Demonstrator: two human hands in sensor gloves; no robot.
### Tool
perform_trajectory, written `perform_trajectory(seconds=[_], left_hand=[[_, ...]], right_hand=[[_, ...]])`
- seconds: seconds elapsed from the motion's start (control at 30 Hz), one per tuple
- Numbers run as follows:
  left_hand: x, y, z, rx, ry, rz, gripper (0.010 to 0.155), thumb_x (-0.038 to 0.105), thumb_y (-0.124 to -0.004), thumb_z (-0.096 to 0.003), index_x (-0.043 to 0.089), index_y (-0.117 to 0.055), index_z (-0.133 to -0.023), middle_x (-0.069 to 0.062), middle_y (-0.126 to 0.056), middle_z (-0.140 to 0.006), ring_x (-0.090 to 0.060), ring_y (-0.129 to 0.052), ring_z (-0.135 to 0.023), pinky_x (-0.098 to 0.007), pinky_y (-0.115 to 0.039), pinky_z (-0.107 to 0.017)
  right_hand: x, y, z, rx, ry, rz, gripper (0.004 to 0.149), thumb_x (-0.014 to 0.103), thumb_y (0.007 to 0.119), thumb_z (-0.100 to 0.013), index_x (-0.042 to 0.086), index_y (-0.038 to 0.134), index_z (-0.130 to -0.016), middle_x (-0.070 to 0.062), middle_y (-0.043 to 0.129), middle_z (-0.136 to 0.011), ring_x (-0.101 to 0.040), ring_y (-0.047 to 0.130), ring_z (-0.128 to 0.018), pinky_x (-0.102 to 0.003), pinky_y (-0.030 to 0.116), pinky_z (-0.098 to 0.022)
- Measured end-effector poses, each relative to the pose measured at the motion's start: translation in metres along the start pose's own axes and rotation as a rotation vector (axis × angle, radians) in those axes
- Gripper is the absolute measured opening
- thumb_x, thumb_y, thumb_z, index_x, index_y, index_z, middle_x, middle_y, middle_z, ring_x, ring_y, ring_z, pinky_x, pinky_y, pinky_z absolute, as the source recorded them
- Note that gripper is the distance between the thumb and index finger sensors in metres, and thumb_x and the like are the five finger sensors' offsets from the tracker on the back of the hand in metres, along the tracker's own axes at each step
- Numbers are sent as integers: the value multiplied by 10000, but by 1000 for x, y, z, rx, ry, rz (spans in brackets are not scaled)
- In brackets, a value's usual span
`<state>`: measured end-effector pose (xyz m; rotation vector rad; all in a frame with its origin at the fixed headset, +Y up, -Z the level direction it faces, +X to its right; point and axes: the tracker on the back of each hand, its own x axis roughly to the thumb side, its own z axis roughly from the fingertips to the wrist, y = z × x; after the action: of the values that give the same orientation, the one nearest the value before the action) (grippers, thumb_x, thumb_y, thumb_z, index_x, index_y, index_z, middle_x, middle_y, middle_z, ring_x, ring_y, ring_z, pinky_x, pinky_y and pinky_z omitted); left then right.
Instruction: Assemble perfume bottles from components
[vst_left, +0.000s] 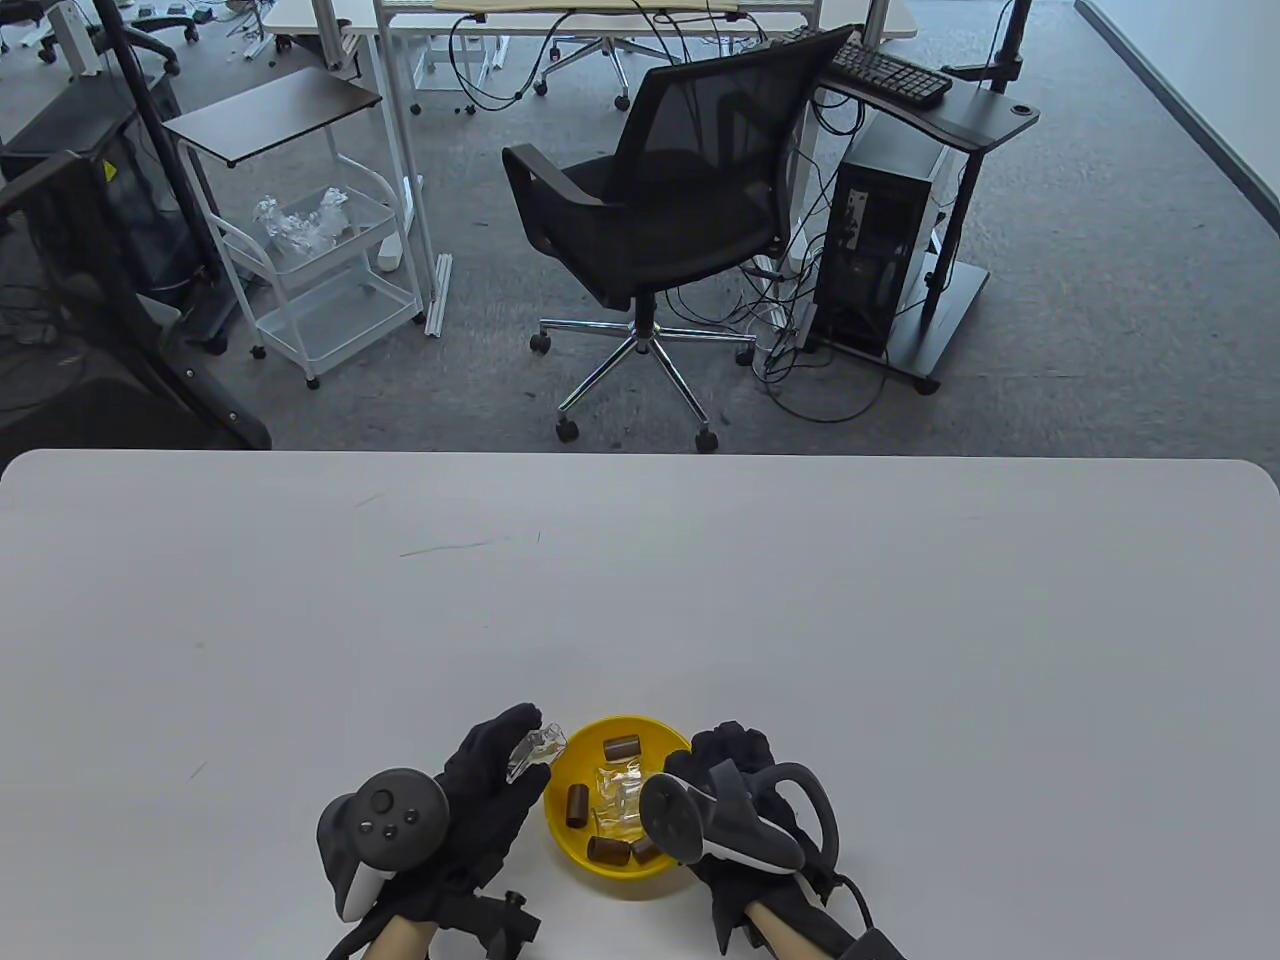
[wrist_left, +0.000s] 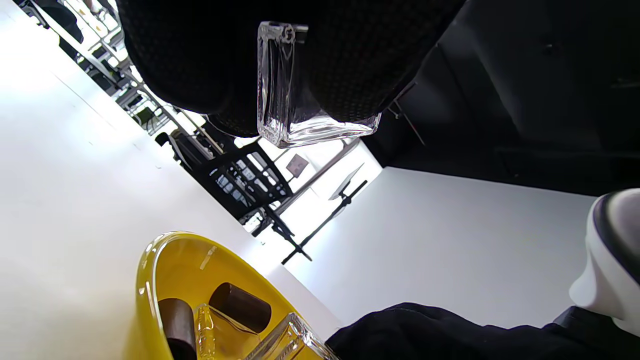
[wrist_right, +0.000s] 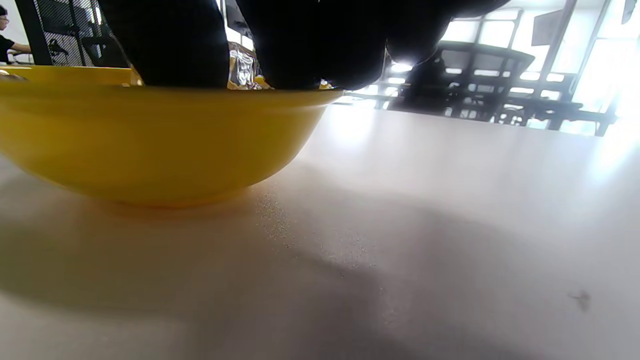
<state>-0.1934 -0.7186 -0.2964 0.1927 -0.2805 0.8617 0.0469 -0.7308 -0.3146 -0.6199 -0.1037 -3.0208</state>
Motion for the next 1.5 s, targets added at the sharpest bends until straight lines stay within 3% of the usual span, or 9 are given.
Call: perform_trajectory(seconds=[0.4,0.9,1.5], left_hand=[[0,0,0,-4,1,-27,586,280,-824,-512,229,-603,-1053,-78,-741,-992,-320,-876,-843,-441,-804,-595],[1,-7,0,-43,-3,-49,587,282,-823,-510,226,-604,-1051,-82,-744,-987,-327,-879,-837,-441,-807,-589],[2,-22,-1,-121,7,0,588,274,-826,-509,222,-605,-1051,-87,-744,-987,-330,-876,-836,-447,-802,-590]], right_hand=[[4,8,-9,74,-9,20,483,324,815,-584,66,724,-981,-324,444,-1116,-613,296,-982,-707,341,-687],[1,13,-12,61,-26,-47,435,266,826,-582,52,730,-949,-344,432,-1116,-622,272,-979,-714,337,-678],[-20,6,1,-22,-74,-112,457,307,756,-594,30,646,-939,-315,393,-1124,-602,244,-988,-703,346,-685]])
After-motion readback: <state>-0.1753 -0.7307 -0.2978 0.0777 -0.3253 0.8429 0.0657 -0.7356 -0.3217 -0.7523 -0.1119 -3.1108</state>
